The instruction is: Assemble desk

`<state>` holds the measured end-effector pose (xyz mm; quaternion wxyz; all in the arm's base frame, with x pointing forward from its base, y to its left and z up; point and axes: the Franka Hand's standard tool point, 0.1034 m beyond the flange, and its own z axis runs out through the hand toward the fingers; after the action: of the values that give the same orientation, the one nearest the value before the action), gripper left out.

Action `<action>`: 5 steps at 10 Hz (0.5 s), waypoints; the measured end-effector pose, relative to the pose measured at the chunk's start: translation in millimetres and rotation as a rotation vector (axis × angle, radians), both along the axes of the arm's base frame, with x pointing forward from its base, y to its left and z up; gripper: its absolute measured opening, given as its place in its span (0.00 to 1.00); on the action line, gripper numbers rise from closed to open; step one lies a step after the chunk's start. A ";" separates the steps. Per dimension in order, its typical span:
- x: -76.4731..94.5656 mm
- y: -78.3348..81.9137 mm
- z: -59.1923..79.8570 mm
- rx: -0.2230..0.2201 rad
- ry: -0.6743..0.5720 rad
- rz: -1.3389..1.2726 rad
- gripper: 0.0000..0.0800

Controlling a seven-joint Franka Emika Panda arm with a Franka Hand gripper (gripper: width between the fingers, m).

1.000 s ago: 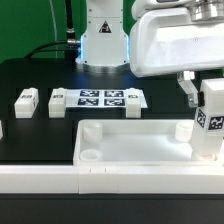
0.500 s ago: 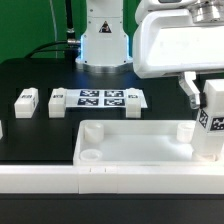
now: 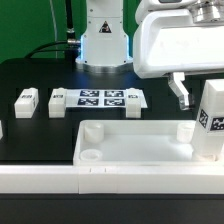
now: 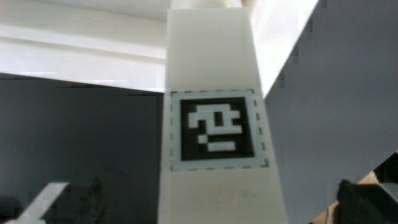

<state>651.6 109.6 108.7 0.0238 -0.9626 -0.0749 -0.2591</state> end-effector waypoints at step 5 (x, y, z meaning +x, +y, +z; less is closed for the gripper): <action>5.5 -13.4 16.8 -0.025 0.057 0.016 0.81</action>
Offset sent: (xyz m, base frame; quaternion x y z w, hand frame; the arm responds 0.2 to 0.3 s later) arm 0.0025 -0.0179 0.0326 0.0010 -0.0482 -0.0242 0.9985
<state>657.1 96.2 125.5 0.0158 -0.9693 -0.0853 -0.2302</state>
